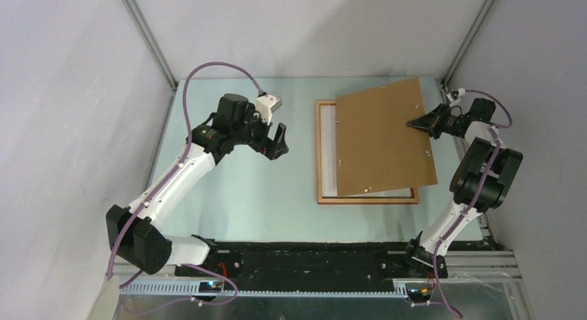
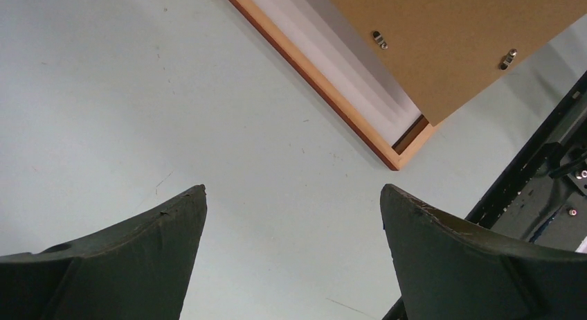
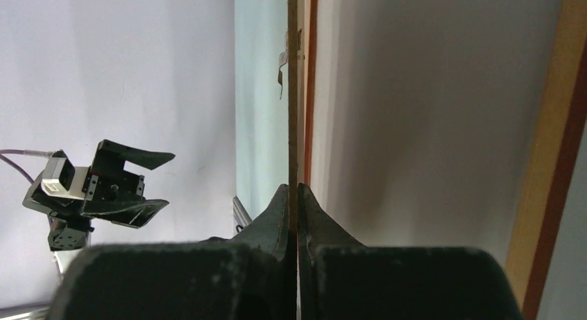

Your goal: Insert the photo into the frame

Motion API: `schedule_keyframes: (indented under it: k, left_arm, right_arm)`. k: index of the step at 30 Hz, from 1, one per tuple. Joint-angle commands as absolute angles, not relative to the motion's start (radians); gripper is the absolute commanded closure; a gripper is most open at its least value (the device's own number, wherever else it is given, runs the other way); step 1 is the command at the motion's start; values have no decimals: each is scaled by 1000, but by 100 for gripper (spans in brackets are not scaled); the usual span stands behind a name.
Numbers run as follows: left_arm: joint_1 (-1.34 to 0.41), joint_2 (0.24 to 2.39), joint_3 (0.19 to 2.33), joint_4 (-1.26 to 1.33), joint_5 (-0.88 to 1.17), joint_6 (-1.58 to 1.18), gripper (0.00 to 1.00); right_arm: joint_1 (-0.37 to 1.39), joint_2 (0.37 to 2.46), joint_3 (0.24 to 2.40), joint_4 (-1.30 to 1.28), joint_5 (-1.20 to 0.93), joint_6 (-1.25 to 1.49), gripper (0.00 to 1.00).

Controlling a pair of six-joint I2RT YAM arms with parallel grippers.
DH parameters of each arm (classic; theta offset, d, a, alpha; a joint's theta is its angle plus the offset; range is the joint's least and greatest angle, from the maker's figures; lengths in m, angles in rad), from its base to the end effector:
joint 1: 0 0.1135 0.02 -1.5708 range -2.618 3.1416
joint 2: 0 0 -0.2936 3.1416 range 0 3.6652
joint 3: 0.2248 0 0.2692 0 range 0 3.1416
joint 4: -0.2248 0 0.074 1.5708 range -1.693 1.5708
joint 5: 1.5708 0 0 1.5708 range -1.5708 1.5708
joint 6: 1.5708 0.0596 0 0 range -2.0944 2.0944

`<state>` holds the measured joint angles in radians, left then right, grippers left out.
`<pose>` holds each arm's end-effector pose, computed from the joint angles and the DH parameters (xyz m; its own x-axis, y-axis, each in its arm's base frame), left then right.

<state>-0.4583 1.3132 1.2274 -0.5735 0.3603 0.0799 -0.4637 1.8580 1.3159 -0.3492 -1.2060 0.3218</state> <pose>0.2726 -0.1579 0.3552 -0.4946 0.3273 -0.8051 0.7057 0.6920 -0.1522 0.3995 -0.1375 0.2370 -0.7756 0.5140 -0.3663 -0.1267 0.4418 0.8881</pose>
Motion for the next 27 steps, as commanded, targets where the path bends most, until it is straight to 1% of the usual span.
schedule_keyframes:
  k: [1,8,13,19,22,27]
  left_arm:
    - [-463,1302,1219,-516,344,104,0]
    - [-463,1321,1218,-508,345,105,0]
    - [-463,1367,1251,-503,352,104,0]
    - [-463,1532,1405,-502,407,64,0]
    - [-465,1648,1512,-503,434,-4,1]
    - [-467,1776,1638,-498,439,-148,2]
  right_arm:
    - [-452,1898,1377,-415,-1300,275,100]
    - [-427,1931,1376,-374,-1321,306,100]
    - [-425,1921,1376,-437,-1338,270,100]
    - [-419,1883,1371,-567,-1364,177,100]
    - [-408,1846,1358,-626,-1383,121,100]
    - [-392,1782,1343,-724,-1402,57,100]
